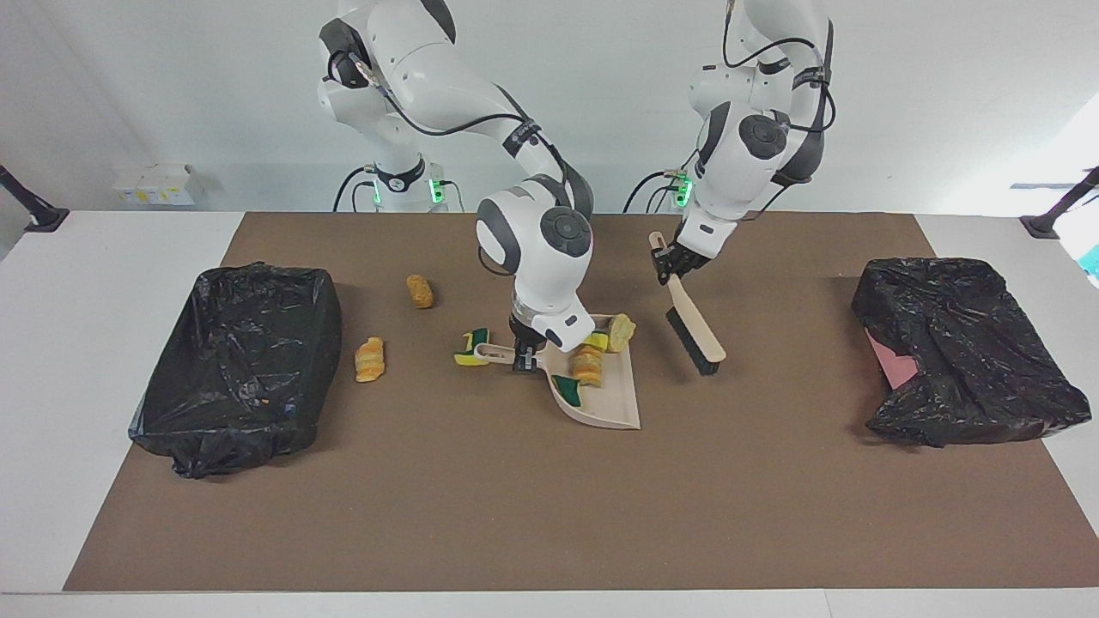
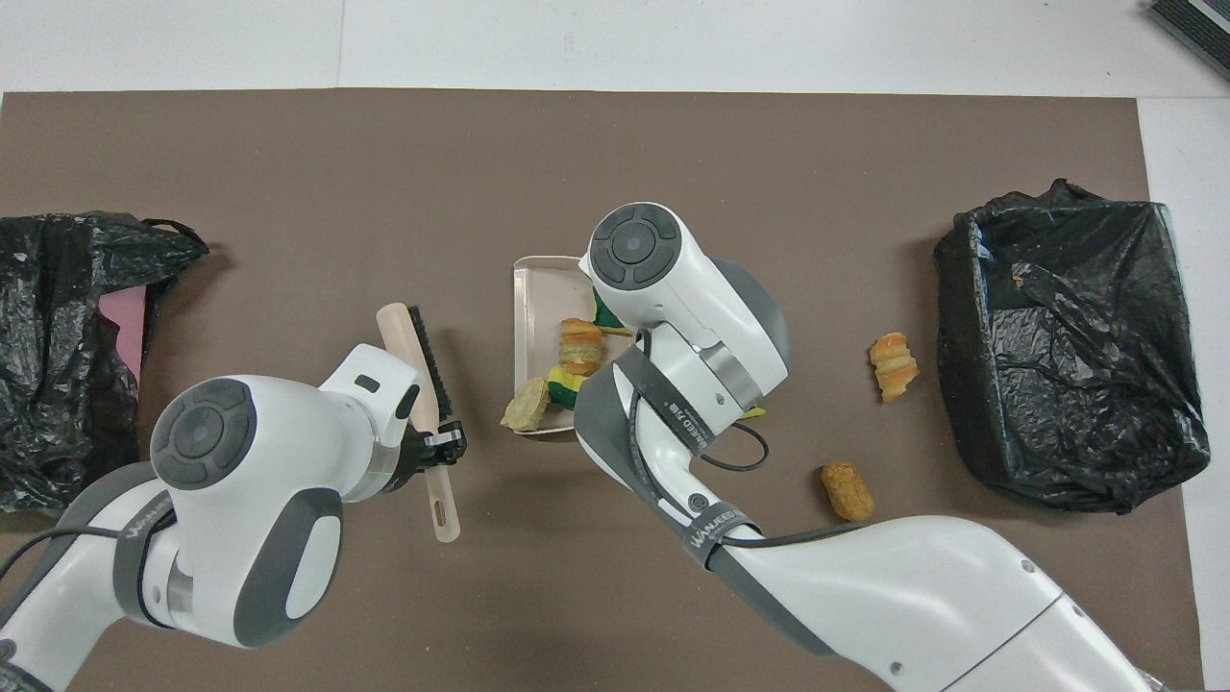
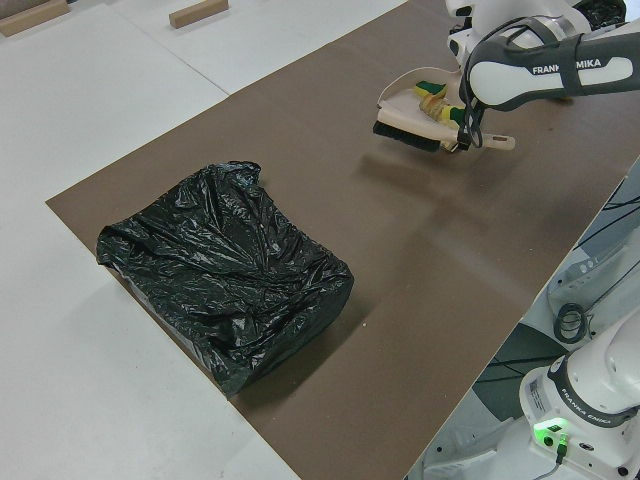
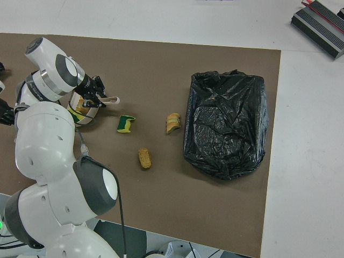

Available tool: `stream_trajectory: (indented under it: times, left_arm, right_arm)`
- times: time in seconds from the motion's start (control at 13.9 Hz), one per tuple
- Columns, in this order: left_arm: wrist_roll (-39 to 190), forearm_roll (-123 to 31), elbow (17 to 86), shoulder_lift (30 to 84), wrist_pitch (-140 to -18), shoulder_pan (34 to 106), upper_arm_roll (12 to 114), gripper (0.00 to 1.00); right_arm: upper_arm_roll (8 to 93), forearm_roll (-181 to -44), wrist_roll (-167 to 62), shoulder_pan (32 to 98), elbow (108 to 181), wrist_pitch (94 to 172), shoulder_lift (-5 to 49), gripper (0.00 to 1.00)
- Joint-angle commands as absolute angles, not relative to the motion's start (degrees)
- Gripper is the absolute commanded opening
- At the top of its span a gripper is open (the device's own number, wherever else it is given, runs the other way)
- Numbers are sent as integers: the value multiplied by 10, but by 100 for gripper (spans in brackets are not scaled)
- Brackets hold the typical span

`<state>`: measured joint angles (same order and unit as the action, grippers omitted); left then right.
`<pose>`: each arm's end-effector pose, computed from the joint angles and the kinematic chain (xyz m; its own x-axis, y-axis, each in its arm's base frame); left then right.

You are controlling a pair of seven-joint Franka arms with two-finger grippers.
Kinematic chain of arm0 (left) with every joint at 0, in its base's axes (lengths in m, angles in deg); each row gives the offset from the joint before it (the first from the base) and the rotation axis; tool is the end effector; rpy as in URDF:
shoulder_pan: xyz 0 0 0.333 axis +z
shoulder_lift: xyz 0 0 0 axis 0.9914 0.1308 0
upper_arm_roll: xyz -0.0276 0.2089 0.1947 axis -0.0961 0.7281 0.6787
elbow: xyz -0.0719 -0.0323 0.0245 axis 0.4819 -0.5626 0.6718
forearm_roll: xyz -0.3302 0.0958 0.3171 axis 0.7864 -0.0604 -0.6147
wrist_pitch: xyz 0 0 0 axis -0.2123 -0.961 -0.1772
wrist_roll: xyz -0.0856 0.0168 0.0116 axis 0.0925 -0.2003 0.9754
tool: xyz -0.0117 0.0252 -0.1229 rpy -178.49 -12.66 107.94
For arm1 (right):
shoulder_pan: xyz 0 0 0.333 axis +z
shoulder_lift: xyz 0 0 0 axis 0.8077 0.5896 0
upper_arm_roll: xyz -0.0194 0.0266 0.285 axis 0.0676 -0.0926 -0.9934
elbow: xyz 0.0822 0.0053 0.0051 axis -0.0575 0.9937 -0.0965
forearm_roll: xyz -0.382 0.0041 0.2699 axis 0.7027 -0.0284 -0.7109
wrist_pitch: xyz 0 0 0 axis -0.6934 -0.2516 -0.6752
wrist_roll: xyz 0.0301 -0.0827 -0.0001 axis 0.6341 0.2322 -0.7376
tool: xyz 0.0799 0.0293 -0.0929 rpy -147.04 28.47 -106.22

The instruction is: Sweep and dump trash in bin

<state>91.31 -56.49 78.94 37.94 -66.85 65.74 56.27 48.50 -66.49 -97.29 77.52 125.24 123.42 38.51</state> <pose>0.4759 -0.2505 0.2889 0.9665 0.2253 -0.1229 0.2410 -0.9614 0.1329 0.6442 0.3673 0.2703 0.0030 0.9774 -0.2113 0.9998 -0.0074 -0.0197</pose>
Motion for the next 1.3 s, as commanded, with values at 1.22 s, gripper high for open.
stream_trajectory:
  times: [1.22]
  left_arm:
    - [1012,-558,818,408,-836,530,565,0]
  right_arm:
    - [479,-656,-1005,753,1265,1259,386,0]
